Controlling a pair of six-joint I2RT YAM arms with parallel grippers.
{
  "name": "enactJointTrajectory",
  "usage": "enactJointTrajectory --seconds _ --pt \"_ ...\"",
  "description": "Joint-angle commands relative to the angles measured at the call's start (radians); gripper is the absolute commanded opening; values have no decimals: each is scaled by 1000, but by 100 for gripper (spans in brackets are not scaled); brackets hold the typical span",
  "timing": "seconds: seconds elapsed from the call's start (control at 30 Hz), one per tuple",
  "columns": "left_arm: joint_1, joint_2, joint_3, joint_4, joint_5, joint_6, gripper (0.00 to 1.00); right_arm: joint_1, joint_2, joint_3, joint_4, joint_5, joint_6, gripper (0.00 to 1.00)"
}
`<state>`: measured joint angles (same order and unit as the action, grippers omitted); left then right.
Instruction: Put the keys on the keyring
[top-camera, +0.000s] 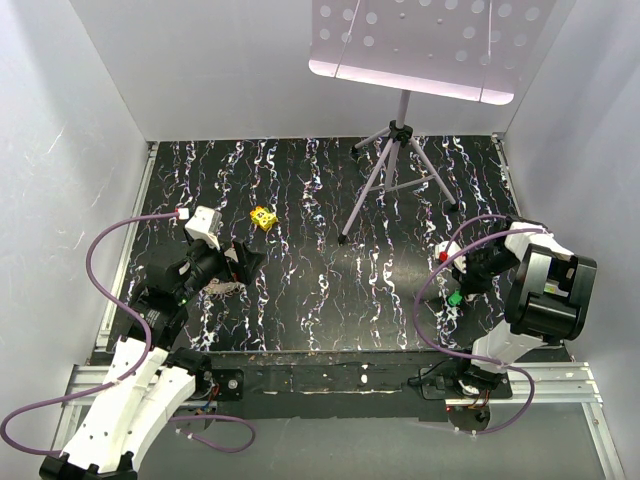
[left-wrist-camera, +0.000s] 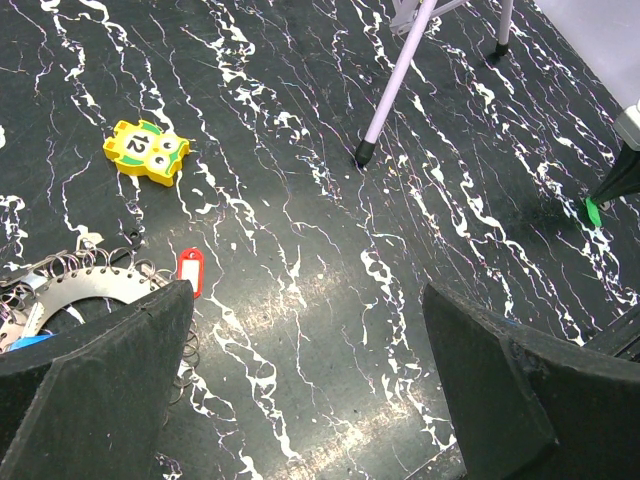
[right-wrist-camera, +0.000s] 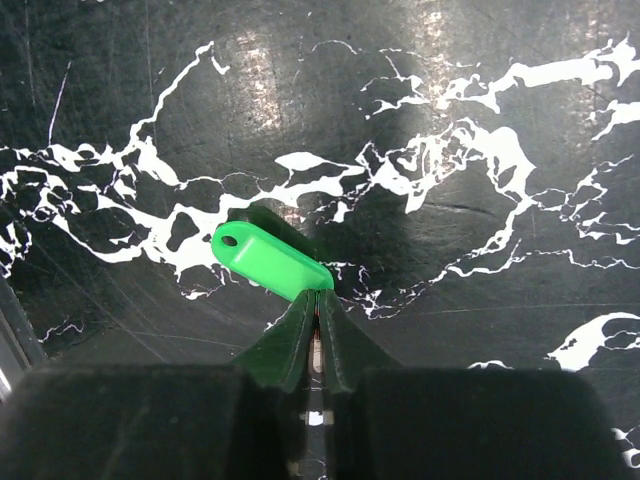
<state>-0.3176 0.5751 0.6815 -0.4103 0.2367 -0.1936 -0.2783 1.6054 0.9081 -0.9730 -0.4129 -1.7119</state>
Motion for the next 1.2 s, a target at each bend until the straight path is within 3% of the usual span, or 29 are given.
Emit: enactJointTrajectory --seconds 0.0,0.03,0.37,0.5,0.83,1.17 --pt "-3 0 29 11 7 11 99 7 -5 34 -61 23 -20 5" --pt "-3 0 29 10 7 11 100 7 -12 37 -67 22 -22 1" --pt "-3 -1 29 10 12 11 99 43 -85 94 -142 -105 55 1" --pt "-3 0 29 13 15 11 100 170 -125 91 -121 -138 177 1" --pt "-5 8 27 13 7 13 99 603 -33 143 75 11 624 1" --pt "-3 17 27 13 6 14 100 781 103 253 160 69 929 4"
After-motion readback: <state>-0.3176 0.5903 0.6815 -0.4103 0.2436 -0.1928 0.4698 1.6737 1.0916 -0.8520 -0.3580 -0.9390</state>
